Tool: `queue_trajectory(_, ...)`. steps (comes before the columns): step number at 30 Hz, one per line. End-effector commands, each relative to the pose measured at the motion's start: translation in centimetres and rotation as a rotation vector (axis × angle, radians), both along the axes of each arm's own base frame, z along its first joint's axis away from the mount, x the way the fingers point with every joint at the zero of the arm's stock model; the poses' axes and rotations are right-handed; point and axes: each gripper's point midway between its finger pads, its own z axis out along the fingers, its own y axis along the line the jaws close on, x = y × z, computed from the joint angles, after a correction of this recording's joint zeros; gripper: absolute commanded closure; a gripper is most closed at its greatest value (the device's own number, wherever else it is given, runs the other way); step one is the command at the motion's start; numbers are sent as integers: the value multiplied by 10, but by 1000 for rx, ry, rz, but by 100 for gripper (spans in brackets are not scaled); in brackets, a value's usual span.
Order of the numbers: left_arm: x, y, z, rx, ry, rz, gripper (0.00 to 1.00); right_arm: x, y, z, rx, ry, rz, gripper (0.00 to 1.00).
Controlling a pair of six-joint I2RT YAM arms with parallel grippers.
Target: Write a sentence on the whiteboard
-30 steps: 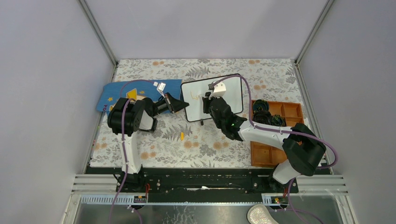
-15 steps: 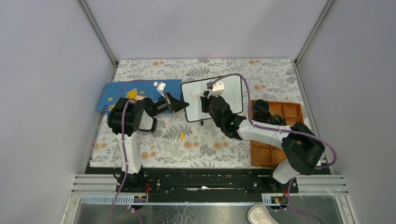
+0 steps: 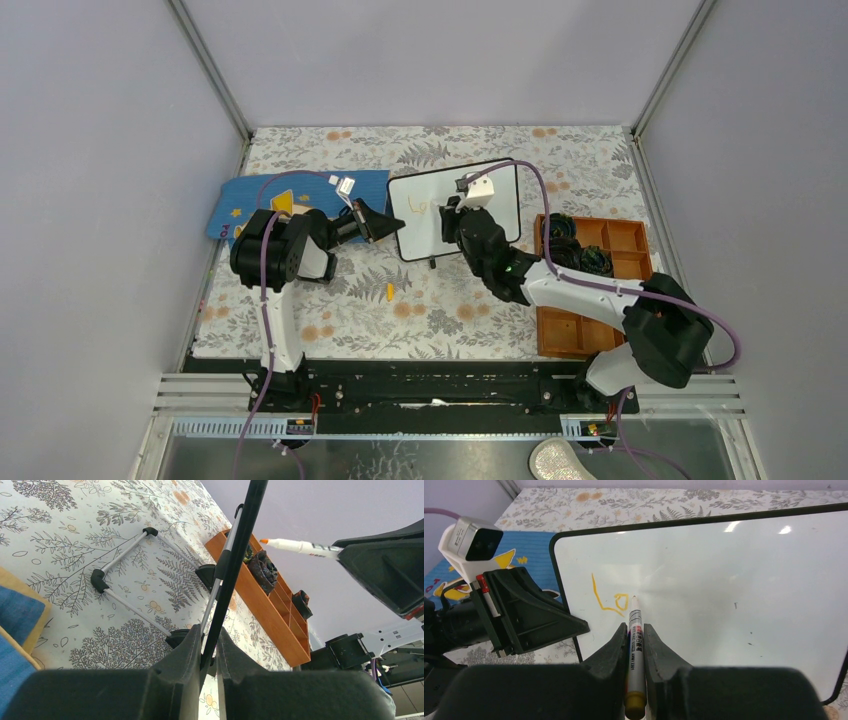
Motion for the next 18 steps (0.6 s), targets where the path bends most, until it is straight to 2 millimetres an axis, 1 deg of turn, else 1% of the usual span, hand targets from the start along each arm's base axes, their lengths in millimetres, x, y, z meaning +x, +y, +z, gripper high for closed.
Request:
queue_trajectory(1, -7, -2, 3, 4, -46, -16, 89, 5, -18, 26, 44, -61, -67, 100)
queue_trajectory(6, -8, -2, 3, 4, -47, -17, 88, 6, -14, 23, 51, -56, -54, 100)
queue_trajectory(18, -8, -2, 1, 4, -38, -18, 89, 14, 2, 27, 62, -59, -22, 100)
